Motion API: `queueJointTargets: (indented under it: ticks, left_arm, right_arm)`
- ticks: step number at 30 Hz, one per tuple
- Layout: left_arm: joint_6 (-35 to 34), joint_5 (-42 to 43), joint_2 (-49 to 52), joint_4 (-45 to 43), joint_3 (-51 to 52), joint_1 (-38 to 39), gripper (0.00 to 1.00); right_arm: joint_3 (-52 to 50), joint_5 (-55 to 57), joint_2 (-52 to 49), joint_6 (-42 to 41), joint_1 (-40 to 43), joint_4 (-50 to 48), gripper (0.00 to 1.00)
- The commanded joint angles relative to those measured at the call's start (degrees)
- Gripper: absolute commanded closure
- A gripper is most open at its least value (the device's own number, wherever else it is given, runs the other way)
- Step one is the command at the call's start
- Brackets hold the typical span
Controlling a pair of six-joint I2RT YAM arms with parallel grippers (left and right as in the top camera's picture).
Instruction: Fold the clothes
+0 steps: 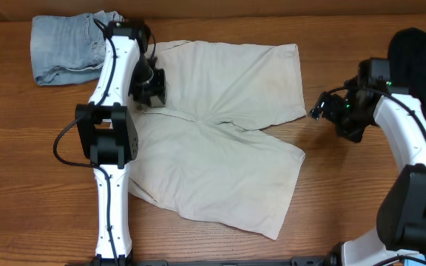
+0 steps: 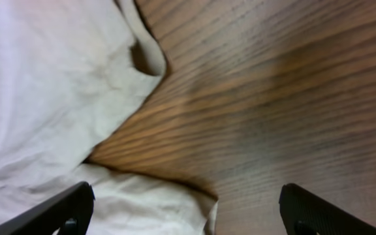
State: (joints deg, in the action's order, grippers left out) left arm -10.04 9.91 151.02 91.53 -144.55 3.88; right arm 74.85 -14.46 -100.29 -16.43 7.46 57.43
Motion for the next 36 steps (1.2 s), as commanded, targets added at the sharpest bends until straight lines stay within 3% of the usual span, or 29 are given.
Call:
queueJointTargets:
  ticks: [1,3,11,14,16,18,24,29,36]
  left_arm:
    - [-0.26,-1.68,-0.94,5.16,-14.75,-0.09,0.26]
    - [1.29,2.64,-3.82,5.31,-19.93,-0.09,0.0]
    - [1.05,4.74,-23.12,5.31,-19.93,1.86,0.0]
    - [1.03,1.33,-30.84,5.29,-15.76,3.91,0.0]
    - [-0.17,-6.19,-37.68,5.29,-9.27,6.12,0.0]
    - [-5.62,-12.7,-44.04,5.29,-1.44,7.56,0.0]
    - [-20.06,-19.34,-60.94,5.29,27.1,5.53,0.0]
    - [-31.39,-18.56,-71.87,1.57,49.29,-2.73,0.0]
    - [-32.39,-10.4,-79.38,-15.56,75.56,-13.18,0.0]
  right_arm:
    - [6.19,-0.63,7.19,0.42,-0.11,3.63,0.04]
    - [8.24,-0.63,10.67,0.42,-0.11,6.6,0.02]
    - [9.77,-1.16,28.46,0.33,-0.15,19.32,0.0]
    - [9.75,-1.09,34.16,0.33,-0.94,25.53,0.0]
    - [9.51,-1.09,37.31,-0.04,-1.81,28.74,0.0]
    - [8.59,-1.03,40.41,-1.31,-2.45,31.34,0.0]
    - [0.81,-1.07,46.97,-5.53,-3.02,32.72,0.0]
    - [-7.52,-2.1,47.12,-6.32,-3.02,29.66,0.0]
    - [-17.18,-6.91,45.92,-5.64,-3.02,22.88,0.0]
